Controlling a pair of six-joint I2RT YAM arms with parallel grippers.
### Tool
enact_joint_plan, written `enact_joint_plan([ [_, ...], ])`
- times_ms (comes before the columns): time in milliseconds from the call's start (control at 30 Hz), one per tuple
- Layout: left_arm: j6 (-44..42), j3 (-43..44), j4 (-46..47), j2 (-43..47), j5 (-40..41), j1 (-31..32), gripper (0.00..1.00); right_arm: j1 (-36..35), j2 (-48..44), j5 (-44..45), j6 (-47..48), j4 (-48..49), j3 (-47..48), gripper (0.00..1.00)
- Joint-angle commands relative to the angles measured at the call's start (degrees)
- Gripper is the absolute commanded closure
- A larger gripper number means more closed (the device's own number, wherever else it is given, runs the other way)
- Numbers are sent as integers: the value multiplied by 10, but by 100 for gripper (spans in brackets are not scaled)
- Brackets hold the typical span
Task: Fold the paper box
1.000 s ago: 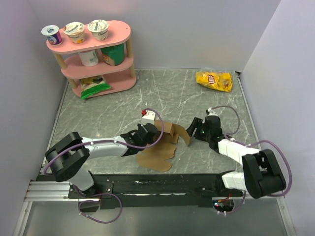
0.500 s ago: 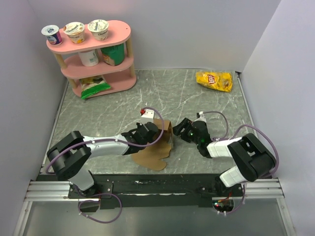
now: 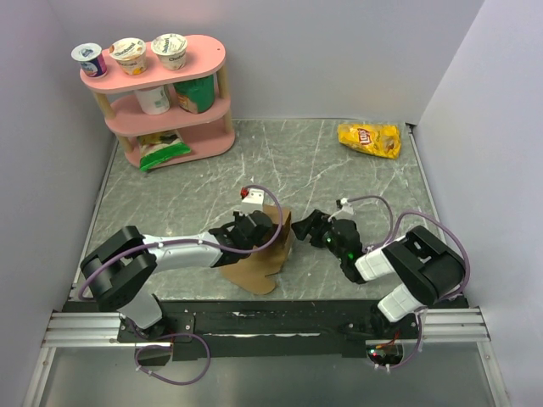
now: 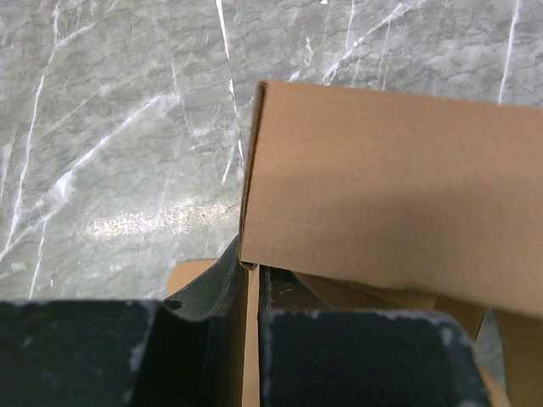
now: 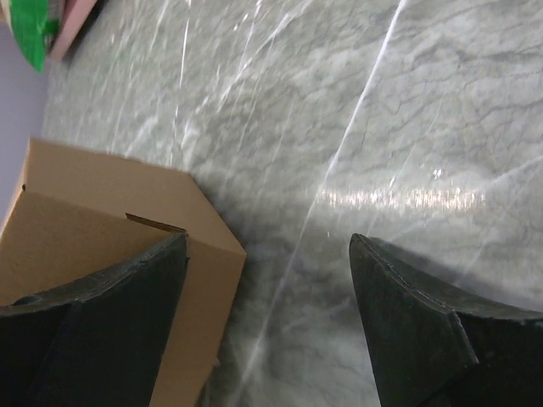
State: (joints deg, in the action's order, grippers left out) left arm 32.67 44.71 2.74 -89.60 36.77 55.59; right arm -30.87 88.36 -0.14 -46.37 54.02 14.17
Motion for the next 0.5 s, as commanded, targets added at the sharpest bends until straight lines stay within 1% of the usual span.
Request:
enact_joint_plan([
  [0,19,5,-40,-17,-93,5,99,-51,-19,-100,46,72,-33,13],
  [200,13,11,-47,-23,-96,3,99,-77,-49,-96,87,122,-72,10],
  [300,11,10,-47,-22,-99,0,99,-89,-66,-92,96,131,-90,7],
  [333,10,9,-44,-22,-100,0,99,-92,-70,-89,102,132,-97,2],
  [467,4,6,-37,-19,-108,-1,99,-110,-80,-82,122,130,-105,0],
])
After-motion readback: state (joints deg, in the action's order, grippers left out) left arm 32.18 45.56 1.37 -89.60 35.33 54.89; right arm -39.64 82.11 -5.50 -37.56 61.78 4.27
